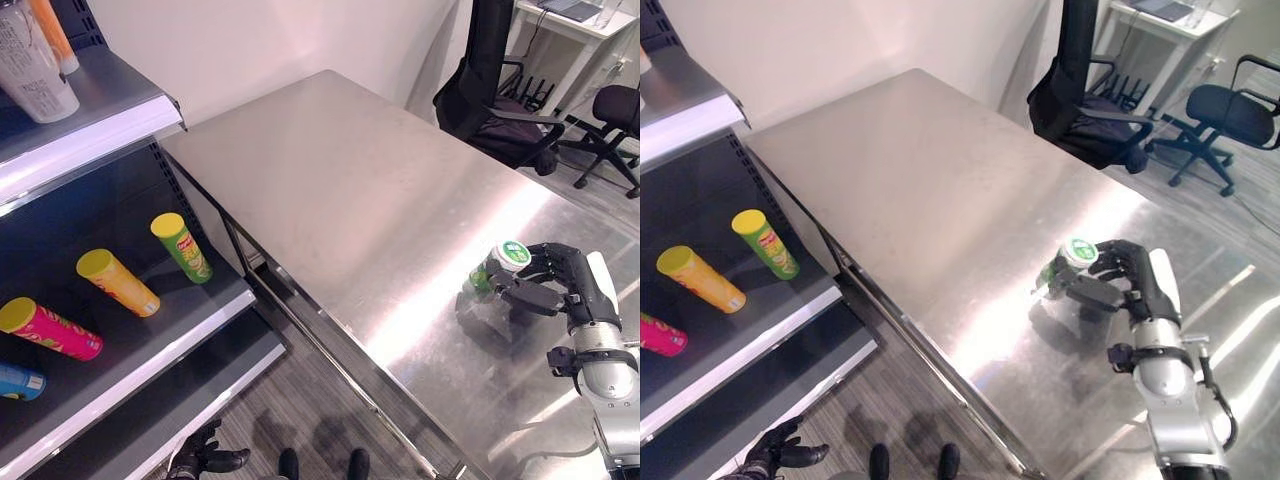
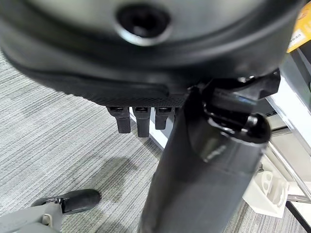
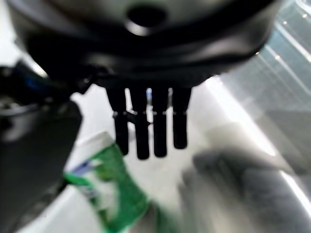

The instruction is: Put the goods on the table back onto the shelves and tidy them up.

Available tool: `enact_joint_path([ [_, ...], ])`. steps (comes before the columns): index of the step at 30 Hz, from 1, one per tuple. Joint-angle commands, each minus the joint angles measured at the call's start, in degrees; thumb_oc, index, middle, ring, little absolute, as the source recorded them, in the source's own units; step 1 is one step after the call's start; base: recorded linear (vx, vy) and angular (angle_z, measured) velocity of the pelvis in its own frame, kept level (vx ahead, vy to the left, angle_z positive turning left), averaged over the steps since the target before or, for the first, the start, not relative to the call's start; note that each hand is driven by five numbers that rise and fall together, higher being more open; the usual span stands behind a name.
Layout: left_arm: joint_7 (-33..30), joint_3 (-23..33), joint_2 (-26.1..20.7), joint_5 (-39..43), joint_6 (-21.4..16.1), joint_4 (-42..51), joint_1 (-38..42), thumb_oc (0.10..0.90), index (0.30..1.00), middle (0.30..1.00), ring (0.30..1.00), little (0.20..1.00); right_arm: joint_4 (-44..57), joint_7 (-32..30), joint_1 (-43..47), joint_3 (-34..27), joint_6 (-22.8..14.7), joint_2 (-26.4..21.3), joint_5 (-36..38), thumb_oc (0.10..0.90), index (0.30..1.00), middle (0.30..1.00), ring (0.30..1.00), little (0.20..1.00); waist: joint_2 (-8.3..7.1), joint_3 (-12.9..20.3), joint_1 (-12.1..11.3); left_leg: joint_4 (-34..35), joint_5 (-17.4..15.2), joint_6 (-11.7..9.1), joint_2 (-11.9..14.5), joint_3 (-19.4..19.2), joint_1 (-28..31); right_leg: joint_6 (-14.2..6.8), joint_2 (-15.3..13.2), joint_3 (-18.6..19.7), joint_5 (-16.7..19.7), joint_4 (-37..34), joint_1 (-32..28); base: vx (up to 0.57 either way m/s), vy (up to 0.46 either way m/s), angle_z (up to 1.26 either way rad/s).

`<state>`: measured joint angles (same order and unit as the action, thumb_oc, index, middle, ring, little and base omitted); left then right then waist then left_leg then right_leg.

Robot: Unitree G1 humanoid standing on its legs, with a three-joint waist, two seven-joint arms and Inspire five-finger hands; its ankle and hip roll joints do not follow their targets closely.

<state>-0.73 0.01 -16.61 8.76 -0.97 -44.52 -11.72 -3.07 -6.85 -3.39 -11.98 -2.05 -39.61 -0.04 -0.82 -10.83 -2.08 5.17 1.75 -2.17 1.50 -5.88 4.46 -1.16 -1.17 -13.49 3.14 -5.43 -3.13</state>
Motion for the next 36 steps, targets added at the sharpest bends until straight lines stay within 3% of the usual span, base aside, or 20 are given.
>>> enact_joint_path([
  [1,-1.2,-0.4,-4.7,-1.5,-2.1,0.2,1.7,0.800,0.900,0.900,0.900,0.900,2.2,-4.0,6.3,-4.1,-3.2,-3.0,-1.4,0.400,0.300,0.300,0.300,0.300,-2.16,2.8,-0.9,-0.2,-3.1,-3.7,5.1,-1.8,0.2,-10.3,-11.2,-2.8,0.2,0.4,0.1,0.00,0.000,0.00],
  [10,-1.2,0.2,-4.6,-1.5,-1.9,0.0,1.6,0.800,0.900,0.900,0.900,0.900,3.8,-5.2,5.3,-8.2,-3.5,-4.0,-1.3,0.400,0.300,0.300,0.300,0.300,-2.36,3.4,-0.4,-0.2,-3.4,-3.8,5.3,-1.8,0.6,-10.4,-11.1,-2.9,-0.1,0.4,-0.4,0.00,0.000,0.00],
  [19,-1.2,-0.5,-4.8,-0.4,-2.0,0.3,2.5,0.800,0.900,0.900,0.900,0.900,10.2,-4.6,12.7,-7.5,-6.8,-7.9,5.6,0.400,0.300,0.300,0.300,0.300,-2.49,4.9,-1.1,-0.3,-3.0,-4.4,6.0,-0.9,1.0,-9.7,-10.4,-3.5,-1.2,0.7,-1.7,-0.02,-0.022,0.01],
  [28,0.4,-3.3,-4.4,0.5,-2.0,-2.9,2.1,0.800,0.900,0.900,0.900,0.900,13.7,-1.8,26.8,-1.5,-11.9,-9.4,20.7,0.400,0.300,0.300,0.300,0.300,-2.24,6.6,-5.1,-0.7,0.1,-7.7,8.5,4.3,-1.3,-7.2,-7.4,-8.0,-4.5,0.7,-4.3,-0.05,-0.108,0.27],
  [36,1.4,-4.2,-4.6,1.1,-1.9,-3.7,1.6,0.800,0.900,0.900,0.900,0.900,11.9,-0.1,34.1,3.2,-13.8,-11.5,28.3,0.400,0.300,0.300,0.300,0.300,-1.72,5.2,-9.1,-1.4,4.6,-10.3,11.1,9.4,-5.3,-5.0,-4.0,-12.2,-7.0,0.4,-5.7,-0.09,-0.125,0.43],
])
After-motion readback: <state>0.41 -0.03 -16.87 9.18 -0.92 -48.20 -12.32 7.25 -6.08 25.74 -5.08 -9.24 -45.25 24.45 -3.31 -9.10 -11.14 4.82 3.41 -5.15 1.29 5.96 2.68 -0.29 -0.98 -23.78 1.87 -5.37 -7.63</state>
